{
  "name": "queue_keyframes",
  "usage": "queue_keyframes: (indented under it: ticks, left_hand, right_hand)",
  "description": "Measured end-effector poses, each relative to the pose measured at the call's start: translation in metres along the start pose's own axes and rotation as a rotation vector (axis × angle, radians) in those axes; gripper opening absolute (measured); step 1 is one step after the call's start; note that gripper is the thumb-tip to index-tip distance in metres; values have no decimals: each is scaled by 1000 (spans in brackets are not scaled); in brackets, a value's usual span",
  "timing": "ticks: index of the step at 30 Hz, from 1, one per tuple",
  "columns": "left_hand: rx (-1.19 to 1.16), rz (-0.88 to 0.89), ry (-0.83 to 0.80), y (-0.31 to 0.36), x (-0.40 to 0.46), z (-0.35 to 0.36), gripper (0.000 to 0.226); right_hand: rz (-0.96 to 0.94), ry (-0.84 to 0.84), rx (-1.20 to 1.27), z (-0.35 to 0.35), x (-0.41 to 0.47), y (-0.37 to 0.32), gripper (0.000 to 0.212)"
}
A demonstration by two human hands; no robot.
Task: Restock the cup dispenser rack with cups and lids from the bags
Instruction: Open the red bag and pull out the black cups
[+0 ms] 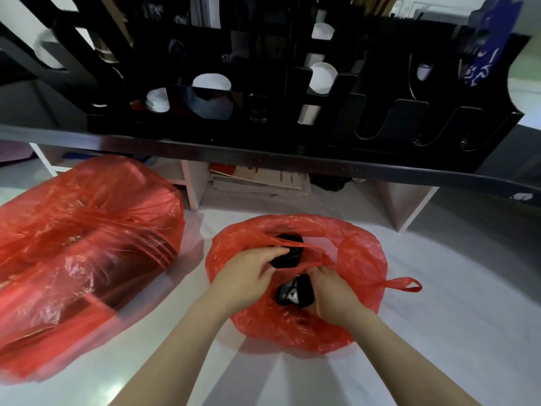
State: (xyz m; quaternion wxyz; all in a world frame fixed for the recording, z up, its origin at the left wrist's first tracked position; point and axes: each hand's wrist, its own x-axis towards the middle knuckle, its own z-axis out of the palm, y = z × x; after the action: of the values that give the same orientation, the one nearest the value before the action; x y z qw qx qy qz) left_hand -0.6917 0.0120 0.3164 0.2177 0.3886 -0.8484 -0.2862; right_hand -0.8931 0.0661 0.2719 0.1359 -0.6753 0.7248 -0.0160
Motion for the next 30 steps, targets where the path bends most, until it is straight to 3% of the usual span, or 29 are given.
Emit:
queue_keyframes:
  ticks: [7,12,15,20,24,27,30]
  left_hand:
    - [-12,-29,68,-6,5,1,48]
    - [-85,-151,295,1,12,-8,32]
    - [-179,-138,397,14,13,-17,29]
    - [-498,-135,203,42,12,-23,16]
    - [-776,-130,-14,53,14,-21,61]
    - [-754,-71,-79,52,15,-17,73]
    - [-840,-61,-40,56,16,-14,72]
  right_hand:
    - [0,139,329,-13,-20,-2,40]
    - [64,378,575,-38,-33,-5,54]
    - [24,555,644,-54,-41,-10,59]
    - [-39,724,728,-69,-45,-21,55]
    - [-86,840,723,-75,-49,-31,56]
    - [-90,813,724,-76,-49,-36,66]
    - [-143,670,720,-79,-50,-41,71]
